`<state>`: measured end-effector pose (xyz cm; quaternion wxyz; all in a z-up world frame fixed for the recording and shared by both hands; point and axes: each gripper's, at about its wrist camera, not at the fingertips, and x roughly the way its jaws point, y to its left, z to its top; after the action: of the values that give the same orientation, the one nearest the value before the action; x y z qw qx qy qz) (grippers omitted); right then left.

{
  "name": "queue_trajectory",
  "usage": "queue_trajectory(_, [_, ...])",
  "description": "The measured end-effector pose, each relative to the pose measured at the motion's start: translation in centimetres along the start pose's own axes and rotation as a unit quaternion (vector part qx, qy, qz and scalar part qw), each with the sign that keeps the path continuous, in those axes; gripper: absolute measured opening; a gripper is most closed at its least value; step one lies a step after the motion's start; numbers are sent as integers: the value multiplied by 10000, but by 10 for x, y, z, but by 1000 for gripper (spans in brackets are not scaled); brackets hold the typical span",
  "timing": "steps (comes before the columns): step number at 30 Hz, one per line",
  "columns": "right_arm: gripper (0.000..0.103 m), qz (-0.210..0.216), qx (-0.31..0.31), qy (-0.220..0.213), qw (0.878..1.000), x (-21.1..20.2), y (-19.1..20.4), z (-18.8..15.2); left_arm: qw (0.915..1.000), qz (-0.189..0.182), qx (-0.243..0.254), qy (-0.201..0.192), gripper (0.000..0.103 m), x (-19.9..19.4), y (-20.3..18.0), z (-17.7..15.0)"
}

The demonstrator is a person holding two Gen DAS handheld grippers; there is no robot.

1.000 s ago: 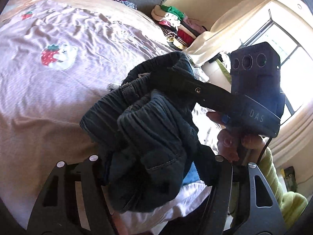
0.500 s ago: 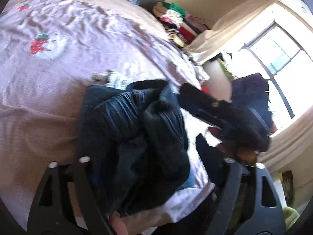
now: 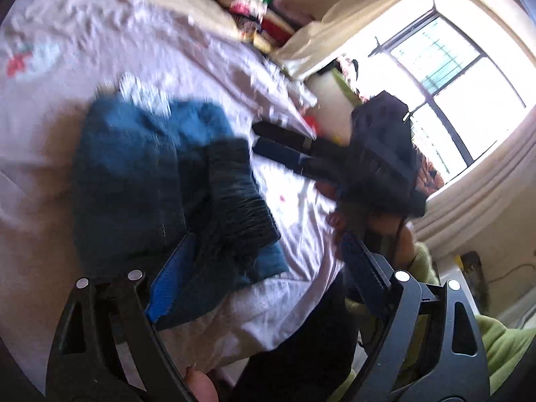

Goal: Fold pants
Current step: 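Lift the waistband with the right tool and fold it over the lace hem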

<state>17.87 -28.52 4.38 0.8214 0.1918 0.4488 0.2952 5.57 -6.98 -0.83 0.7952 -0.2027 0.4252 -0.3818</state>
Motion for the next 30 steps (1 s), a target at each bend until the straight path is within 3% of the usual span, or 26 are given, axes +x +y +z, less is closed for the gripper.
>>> queue_trajectory(2, [84, -60, -81, 141, 9998, 5, 5, -2, 9995, 205, 127, -193, 81, -12, -1, 3])
queue_trajectory(5, [86, -168, -117, 344, 9992, 17, 7, -3, 9957, 864, 214, -268, 80, -15, 8, 6])
queue_trajectory(7, [86, -290, -94, 555, 9980, 28, 5, -3, 9941, 1050, 226, -147, 70, -5, 11, 4])
queue_trajectory(8, [85, -354, -72, 659, 9972, 35, 4, -4, 9927, 1167, 284, -91, 60, -1, 11, 3])
queue_trajectory(9, [80, -293, -70, 727, 9969, 41, 4, -5, 9905, 1324, 360, -19, 53, 5, 10, 2])
queue_trajectory(10, [60, -177, -74, 764, 9969, 45, 4, -5, 9878, 1483, 470, 76, 50, 13, 8, -1])
queue_trajectory(11, [51, -85, -60, 789, 9968, 50, 4, -6, 9868, 1531, 512, 100, 44, 16, 8, -4])
queue_trajectory(12, [48, -39, -69, 773, 9970, 51, 5, -6, 9859, 1577, 544, 116, 41, 18, 7, -5])
queue_trajectory(14, [39, 179, -165, 552, 9982, 46, 13, -2, 9850, 1602, 625, 105, 41, 20, 3, -8])
queue_trajectory(19, [38, 630, -532, -70, 9966, 24, 36, 21, 9818, 1688, 867, -55, 41, 20, -7, -3])
queue_trajectory(23, [38, 319, -423, -7, 9986, 29, 19, 27, 9804, 1718, 968, 5, 42, 29, -11, -5])
queue_trajectory(30, [41, 35, 185, 143, 9997, 35, -31, 6, 9825, 1620, 871, 304, 44, 44, -2, -13])
